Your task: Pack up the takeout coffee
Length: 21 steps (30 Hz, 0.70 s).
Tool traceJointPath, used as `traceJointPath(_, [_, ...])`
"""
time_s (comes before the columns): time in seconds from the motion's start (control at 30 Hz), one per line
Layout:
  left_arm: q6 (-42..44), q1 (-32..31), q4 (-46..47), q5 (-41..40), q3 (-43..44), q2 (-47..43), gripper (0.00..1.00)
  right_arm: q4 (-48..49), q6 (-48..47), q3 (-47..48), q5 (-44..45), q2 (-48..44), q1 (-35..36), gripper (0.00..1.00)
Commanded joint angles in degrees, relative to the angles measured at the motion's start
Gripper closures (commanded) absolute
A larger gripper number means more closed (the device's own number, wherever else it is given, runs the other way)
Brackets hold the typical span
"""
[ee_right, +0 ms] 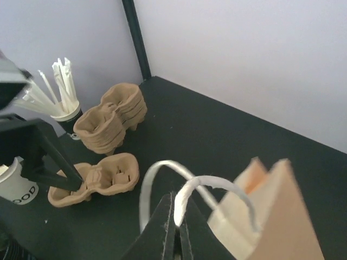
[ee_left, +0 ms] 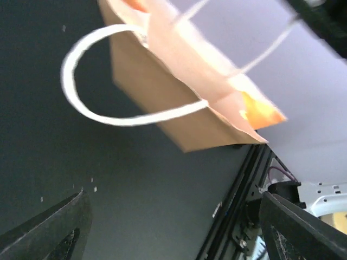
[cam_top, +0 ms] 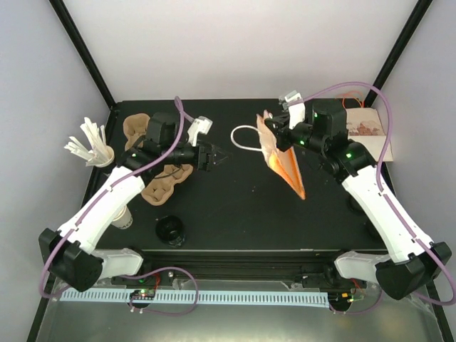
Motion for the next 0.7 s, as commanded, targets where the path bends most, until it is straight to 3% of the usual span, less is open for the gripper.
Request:
traceJointPath(0.0, [5.77,-3.38,6.55,-6.86,2.14,-4.41,0.13,-0.77,-3.27,0.32,-5.20,0.28,0.39,0.99])
traceJointPath(0.17, [7.61,-3.52,13.56,-10.33,1.29,-3.51,0.15,-0.90,-3.90,-0.95,-8.61,0.51,0.65,0.99])
traceJointPath(0.5, [4.22,-4.00,9.39,-9.34,7.32,-0.58,0.54,5.32,0.49,-7.60,-13.21,0.12,2.06,0.99])
traceJointPath(0.6, [2.90,-4.05,9.16,-10.75,7.54,-2.58,0.54,6.49,1.41,-8.26,-14.36,0.49,2.94,0.99])
traceJointPath(0.67, [2.25,-4.05,7.47,-13.50,7.68,-3.28,0.42,7.06,1.70,-8.56,-14.32,0.64,3.64,0.99])
